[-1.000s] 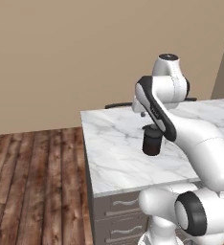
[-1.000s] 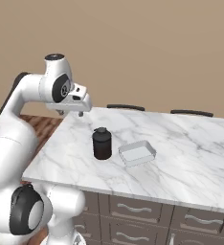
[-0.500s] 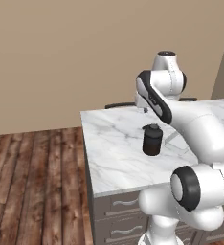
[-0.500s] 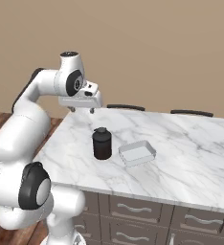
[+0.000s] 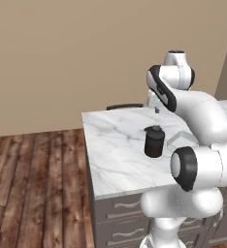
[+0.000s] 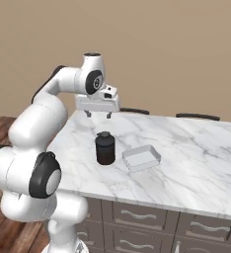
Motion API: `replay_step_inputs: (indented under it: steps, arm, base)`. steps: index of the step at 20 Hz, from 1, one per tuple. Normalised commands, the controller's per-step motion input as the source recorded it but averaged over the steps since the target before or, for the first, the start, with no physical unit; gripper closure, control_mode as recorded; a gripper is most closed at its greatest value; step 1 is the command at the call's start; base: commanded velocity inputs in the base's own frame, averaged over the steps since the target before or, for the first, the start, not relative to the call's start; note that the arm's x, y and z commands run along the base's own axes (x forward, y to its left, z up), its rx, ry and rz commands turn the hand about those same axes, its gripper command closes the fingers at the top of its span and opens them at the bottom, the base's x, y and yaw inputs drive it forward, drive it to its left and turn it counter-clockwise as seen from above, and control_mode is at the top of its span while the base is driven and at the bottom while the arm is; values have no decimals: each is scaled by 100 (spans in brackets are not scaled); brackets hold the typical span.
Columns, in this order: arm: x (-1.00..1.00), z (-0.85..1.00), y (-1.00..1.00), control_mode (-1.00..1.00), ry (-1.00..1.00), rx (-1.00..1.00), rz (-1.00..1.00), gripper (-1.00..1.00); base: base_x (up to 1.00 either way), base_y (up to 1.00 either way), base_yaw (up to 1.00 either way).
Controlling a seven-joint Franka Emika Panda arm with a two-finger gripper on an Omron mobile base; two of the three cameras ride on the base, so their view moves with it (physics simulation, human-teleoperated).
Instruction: Pick the jug and tupperware and place them in the sink. Then turn on the water.
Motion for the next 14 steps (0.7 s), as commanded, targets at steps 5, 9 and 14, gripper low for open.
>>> replay_step_inputs:
  steps: [5, 9, 14]
  arm:
    - [1, -27, -2, -100, -8, 13, 4, -100]
    - [0, -10, 5, -100, -13, 8, 3, -100]
    - [0, 0, 12, -100, -3, 0, 0, -100]
  base:
    - [0, 0, 0]
    - [0, 0, 0]
    - [0, 0, 0]
